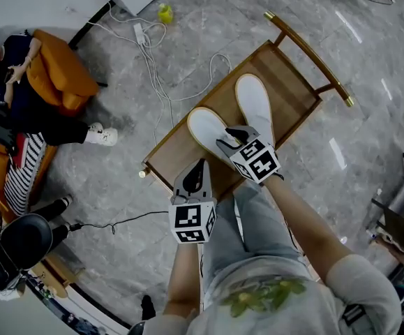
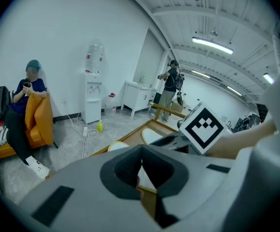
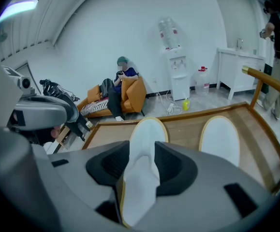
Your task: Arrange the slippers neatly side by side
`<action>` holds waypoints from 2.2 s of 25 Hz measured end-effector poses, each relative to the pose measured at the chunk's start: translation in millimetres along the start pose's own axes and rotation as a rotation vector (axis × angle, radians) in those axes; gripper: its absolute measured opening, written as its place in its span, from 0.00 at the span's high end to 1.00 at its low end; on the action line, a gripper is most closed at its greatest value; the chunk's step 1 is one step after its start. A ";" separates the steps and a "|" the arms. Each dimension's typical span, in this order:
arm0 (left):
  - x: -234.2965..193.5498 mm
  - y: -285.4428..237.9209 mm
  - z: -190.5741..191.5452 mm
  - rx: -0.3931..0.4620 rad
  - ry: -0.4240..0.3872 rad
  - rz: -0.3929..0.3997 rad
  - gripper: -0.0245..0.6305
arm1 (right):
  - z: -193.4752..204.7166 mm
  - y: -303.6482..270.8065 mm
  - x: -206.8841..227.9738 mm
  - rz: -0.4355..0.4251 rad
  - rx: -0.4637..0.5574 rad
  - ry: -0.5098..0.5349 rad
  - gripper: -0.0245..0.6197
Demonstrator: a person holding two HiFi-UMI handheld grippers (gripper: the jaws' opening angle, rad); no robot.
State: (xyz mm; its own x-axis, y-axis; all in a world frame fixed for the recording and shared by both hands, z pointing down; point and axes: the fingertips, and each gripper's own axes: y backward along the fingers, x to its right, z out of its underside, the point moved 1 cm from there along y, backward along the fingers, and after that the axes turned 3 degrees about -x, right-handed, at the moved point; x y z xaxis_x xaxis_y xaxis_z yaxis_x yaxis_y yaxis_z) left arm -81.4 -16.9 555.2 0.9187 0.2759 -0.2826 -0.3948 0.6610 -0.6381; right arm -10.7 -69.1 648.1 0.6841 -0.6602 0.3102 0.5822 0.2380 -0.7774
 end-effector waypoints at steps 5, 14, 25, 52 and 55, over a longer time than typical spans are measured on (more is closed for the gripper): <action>-0.7 9.8 -13.7 0.011 0.001 -0.003 0.94 | -19.0 29.5 -4.1 0.015 0.065 -0.034 0.70; 3.7 30.0 -29.1 0.010 -0.024 -0.015 0.94 | -22.1 71.5 -7.8 0.047 0.098 -0.042 0.70; 25.5 37.0 -36.8 0.005 -0.075 0.005 0.94 | 4.1 102.0 14.0 0.091 0.122 -0.096 0.72; 27.8 19.1 -45.2 -0.012 -0.031 -0.077 0.94 | -7.5 98.9 98.4 0.184 0.080 -0.119 0.71; 25.9 16.4 -44.8 -0.018 -0.020 -0.086 0.94 | -4.7 90.8 105.5 0.184 0.059 -0.121 0.71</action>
State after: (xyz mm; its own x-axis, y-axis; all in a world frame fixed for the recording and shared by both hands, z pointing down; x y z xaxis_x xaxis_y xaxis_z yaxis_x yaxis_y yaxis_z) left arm -64.6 -30.2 505.3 0.9491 0.2329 -0.2121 -0.3147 0.6705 -0.6719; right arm 112.3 -120.5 607.6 0.8270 -0.5120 0.2323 0.4650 0.3905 -0.7945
